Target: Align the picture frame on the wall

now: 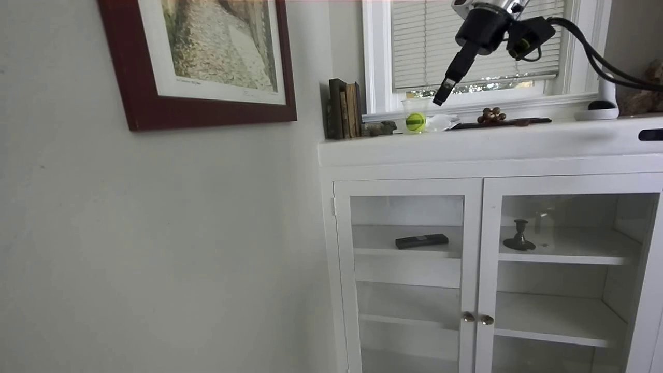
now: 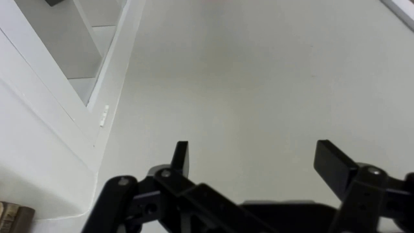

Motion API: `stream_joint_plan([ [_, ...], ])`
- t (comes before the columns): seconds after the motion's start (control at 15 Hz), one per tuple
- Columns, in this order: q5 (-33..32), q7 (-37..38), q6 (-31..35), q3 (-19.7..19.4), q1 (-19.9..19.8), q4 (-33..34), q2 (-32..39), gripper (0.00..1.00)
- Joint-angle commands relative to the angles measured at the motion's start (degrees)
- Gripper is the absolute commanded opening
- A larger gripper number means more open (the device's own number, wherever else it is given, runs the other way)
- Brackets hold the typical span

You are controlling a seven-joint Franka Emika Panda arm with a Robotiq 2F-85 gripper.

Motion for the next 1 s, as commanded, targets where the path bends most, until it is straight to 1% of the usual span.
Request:
stream_joint_plan([
  [0.0,4.50,-9.88,-4.73,0.23,-0.42,5.99,4.90,1.00],
  [0.27,8.72,-20.74,-9.18,0.97,-1.19,11.29,8.72,1.00],
  [0.4,10.46,-25.70,-12.88,1.78,-1.86,14.05,11.03,1.00],
  [0.6,11.63,-30.97,-18.06,3.85,-3.87,17.44,14.17,1.00],
  [0.73,14.62,-36.33,-23.12,4.41,-5.25,18.88,15.09,1.00],
  [0.8,12.10,-31.76,-18.90,7.24,-7.24,15.87,13.13,1.00],
  [0.93,12.31,-32.27,-19.48,8.59,-8.81,16.23,13.75,1.00],
])
